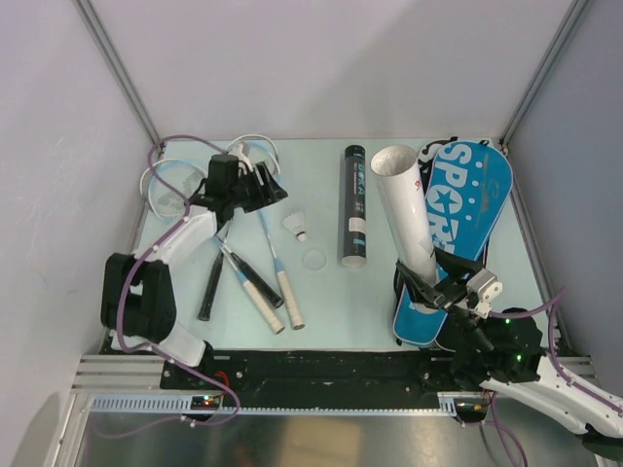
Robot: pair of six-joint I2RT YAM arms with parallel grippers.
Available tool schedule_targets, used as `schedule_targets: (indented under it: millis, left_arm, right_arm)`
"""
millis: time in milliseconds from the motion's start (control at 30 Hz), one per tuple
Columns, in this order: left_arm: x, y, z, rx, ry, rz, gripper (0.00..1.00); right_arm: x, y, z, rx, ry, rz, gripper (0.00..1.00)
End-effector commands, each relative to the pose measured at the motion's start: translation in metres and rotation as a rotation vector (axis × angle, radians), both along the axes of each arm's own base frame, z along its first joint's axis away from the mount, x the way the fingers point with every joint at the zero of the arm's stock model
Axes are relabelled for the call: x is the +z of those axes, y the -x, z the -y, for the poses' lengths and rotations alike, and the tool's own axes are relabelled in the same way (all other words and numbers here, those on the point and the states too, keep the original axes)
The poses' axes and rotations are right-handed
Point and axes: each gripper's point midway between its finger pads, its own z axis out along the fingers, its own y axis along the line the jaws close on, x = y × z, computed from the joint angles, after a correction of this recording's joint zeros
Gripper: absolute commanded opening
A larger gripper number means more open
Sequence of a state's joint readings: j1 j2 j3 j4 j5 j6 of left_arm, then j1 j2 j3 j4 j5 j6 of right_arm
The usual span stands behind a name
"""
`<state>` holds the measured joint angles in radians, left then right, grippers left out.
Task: Pack up the badminton gear
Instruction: Pick up the shuttlecock at the center of the board.
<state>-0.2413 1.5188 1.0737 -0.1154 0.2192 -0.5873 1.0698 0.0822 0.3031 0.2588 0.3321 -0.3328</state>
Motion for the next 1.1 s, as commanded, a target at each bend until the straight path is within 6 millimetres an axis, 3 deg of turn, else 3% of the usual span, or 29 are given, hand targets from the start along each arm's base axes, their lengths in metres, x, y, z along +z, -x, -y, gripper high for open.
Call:
schedule_targets:
  millis: [0,267,467,667,800,967,1067]
  left_arm:
    - [-0.015,0.006,0.020,-0.262,-0.026,-0.065,0.68]
    - [-0.049,-0.025,0.037,-0.406,-0.043,-0.142,0.69]
    - [-0.059,-0.041,0.050,-0.489,-0.023,-0.137,0.69]
    - [-0.078,-0.026,0.054,-0.527,0.012,-0.201,0.64]
    - [-0.090,-0.013,0.050,-0.526,0.010,-0.240,0.52]
    - [-0.088,-0.002,0.051,-0.535,0.028,-0.262,0.49]
    - [-0.085,0.000,0.050,-0.536,0.030,-0.265,0.40]
  right_arm:
    - [0.032,0.010,0.009,0.028,-0.097,0.042,0.37]
    - [0.027,0.008,0.006,0.031,-0.082,0.021,0.38]
    - [0.028,0.009,0.005,0.035,-0.079,0.029,0.37]
    - [0.028,0.009,0.006,0.032,-0.083,0.030,0.38]
    - [0.027,0.009,0.006,0.035,-0.083,0.025,0.38]
    - [0.029,0.010,0.006,0.039,-0.090,0.028,0.38]
    - [0.031,0.011,0.007,0.047,-0.102,0.026,0.37]
